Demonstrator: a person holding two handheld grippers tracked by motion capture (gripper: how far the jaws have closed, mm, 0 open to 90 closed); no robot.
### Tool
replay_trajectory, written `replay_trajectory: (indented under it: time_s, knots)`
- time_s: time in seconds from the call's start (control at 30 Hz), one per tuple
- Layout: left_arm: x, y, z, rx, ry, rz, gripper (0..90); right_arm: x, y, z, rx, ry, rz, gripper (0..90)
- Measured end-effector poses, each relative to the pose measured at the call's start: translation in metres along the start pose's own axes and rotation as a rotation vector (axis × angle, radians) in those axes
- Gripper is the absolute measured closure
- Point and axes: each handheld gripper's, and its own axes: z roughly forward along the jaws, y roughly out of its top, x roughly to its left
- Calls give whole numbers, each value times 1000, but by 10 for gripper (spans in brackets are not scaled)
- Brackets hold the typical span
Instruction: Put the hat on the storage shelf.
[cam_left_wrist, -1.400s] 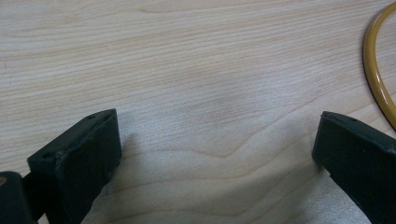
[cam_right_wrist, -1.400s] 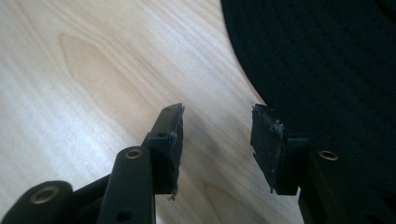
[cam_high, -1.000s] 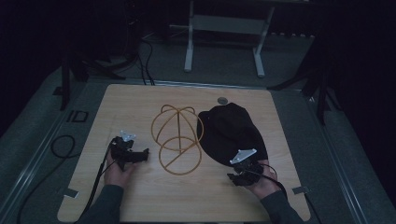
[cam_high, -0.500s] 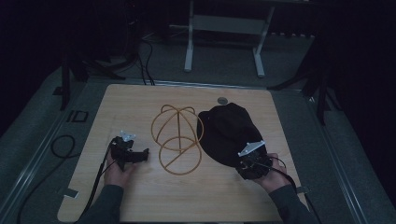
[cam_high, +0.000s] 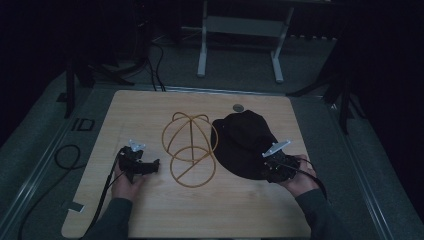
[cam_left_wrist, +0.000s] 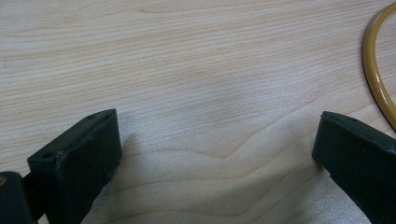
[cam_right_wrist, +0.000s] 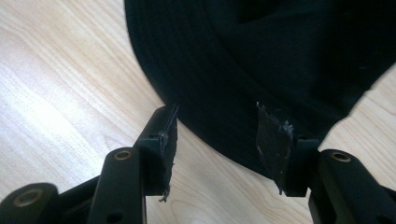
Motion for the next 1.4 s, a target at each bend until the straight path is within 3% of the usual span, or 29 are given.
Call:
replay_trajectory:
  time_s: [0.67, 1.07, 1.4]
  knots:
    - [0, 0, 0, 1, 0, 0, 15, -34, 16, -24, 12, -46, 27, 441]
    - [0, 0, 0, 0, 0, 0, 15, -48, 33, -28, 39, -27, 10, 438]
    - [0, 0, 0, 0, 0, 1, 15, -63, 50, -22, 63, 6, 18, 390]
